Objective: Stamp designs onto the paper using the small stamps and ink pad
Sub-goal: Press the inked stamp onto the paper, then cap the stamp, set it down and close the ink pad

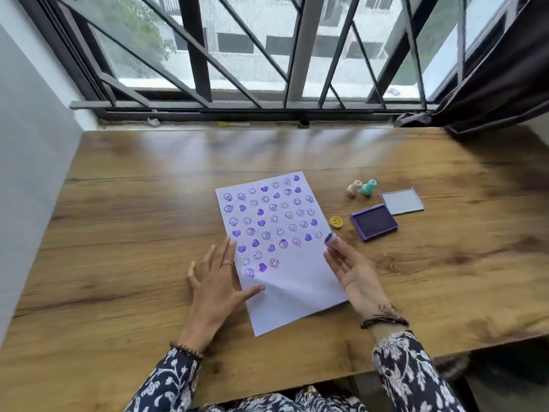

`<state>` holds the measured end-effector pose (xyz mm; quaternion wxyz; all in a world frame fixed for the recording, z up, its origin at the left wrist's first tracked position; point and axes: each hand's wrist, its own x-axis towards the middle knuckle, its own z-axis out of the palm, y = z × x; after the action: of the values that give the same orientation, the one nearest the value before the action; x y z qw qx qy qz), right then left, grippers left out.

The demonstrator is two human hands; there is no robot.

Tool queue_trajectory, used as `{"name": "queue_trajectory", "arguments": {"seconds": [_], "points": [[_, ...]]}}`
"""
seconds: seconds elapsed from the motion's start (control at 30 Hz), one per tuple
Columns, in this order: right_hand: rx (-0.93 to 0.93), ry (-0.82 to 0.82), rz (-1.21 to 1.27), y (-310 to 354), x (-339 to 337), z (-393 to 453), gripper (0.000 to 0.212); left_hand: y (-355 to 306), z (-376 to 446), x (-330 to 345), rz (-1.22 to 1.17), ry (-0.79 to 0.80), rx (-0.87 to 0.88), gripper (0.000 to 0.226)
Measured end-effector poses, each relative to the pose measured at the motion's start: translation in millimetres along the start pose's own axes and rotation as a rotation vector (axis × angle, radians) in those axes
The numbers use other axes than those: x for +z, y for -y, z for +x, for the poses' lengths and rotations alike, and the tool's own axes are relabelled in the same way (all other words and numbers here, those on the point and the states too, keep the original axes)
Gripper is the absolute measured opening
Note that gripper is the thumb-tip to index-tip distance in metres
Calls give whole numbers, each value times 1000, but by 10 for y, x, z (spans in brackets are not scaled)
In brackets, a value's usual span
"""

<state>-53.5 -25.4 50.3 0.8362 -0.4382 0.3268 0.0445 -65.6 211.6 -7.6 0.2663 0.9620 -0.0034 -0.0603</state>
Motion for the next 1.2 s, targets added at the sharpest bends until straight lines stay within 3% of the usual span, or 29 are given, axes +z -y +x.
{"name": "queue_trajectory", "arguments": {"seconds": [0.13,0.27,0.47,0.57,0.67,0.73,0.8,0.87,1.0,1.2], "points": [[-18,-28,77,310,-235,79,8,-478,186,49,-33,-178,173,59],[-63,-1,6,535,-402,229,8,-1218,589,215,-94,-92,331,28],[-92,80,-17,671,-557,425,9,-1734,1106,502,69,137,352,35],[-94,92,-49,688,-603,483,10,-1767,1159,527,40,177,351,26],[-108,94,-119,707,-612,532,18,-1794,1180,527,-130,154,309,18],[-164,95,-205,738,-597,554,18,-1808,1184,497,-432,174,124,17],[-250,120,-331,780,-563,568,13,-1826,1172,457,-818,332,-55,22],[-320,151,-448,822,-520,582,12,-1826,1168,441,-1023,438,-136,25],[-445,145,-607,882,-463,652,21,-1851,1175,390,-1095,477,-134,25],[-552,148,-745,924,-386,718,20,-1826,1189,306,-1045,501,-65,24]]}}
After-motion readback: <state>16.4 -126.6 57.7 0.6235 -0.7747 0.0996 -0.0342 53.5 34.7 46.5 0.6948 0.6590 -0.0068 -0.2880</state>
